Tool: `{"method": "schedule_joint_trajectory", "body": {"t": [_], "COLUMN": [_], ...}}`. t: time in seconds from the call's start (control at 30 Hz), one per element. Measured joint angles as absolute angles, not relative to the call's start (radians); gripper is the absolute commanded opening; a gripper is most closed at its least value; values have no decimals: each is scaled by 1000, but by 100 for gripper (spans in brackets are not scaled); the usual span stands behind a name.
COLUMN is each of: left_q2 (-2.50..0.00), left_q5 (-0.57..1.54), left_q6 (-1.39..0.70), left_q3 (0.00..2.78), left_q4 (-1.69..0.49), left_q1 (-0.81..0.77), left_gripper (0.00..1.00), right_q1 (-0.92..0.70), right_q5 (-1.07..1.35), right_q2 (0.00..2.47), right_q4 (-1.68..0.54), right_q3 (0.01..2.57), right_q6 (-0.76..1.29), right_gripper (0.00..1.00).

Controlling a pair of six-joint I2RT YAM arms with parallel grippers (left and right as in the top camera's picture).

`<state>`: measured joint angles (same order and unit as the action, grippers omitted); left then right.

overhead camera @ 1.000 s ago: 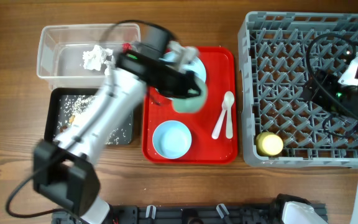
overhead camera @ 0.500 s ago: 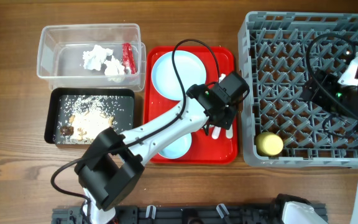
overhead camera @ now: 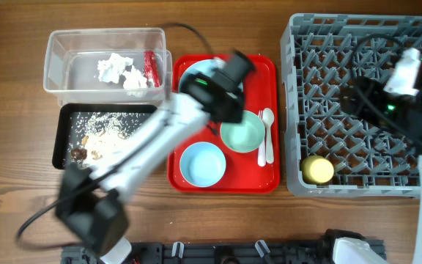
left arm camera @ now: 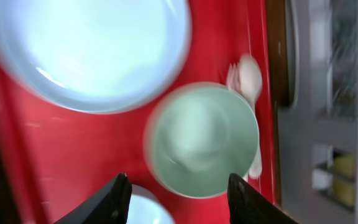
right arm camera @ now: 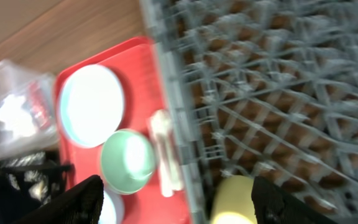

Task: Sort waste into correct bins and load items into the dishwasher rack
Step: 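Carry empty green bowl with left gripper back onto the red tray, then reach right gripper to the green bowl on the red tray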

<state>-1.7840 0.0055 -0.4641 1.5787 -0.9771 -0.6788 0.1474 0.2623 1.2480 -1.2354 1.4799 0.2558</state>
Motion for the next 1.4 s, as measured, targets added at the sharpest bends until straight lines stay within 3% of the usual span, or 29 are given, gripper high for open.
{"method": "schedule_joint_trajectory", "body": {"t": [0.2, 0.23, 0.33, 0.4, 0.57, 0.83, 1.23, 1.4], "left_q2": [-1607, -1592, -1572, -1573, -1573, -1573, -1573, -1573], "left_q5": [54, 57, 68, 73, 77, 54, -3, -3], "left_q6": [-489, -492, -492, -494, -507, -506, -507, -506], "left_q3": [1598, 1599, 1599, 1598, 1598, 1598, 1598, 1598], "left_q4": [-1063, -1077, -1109, -1127, -1155, -1180, -1186, -1186], "left_q1": [-455, -429, -352, -316, -260, -259, -259, -259], "left_gripper": [59, 63, 90, 100, 100, 100, 100, 100], "right_q1": [-86, -131, -260, -318, -422, -426, -424, -417], "right_q5": [290, 287, 277, 255, 176, 24, -50, -51], "right_q2": [1342, 1372, 1481, 1533, 1685, 1845, 1930, 1930], "right_q4": [-1128, -1113, -1067, -1028, -1000, -978, -944, -945], "right_q3": [1427, 1421, 1407, 1408, 1408, 1407, 1407, 1407], "right_q6": [285, 294, 325, 342, 373, 381, 369, 355], "right_gripper": [74, 72, 70, 69, 64, 61, 44, 42]}}
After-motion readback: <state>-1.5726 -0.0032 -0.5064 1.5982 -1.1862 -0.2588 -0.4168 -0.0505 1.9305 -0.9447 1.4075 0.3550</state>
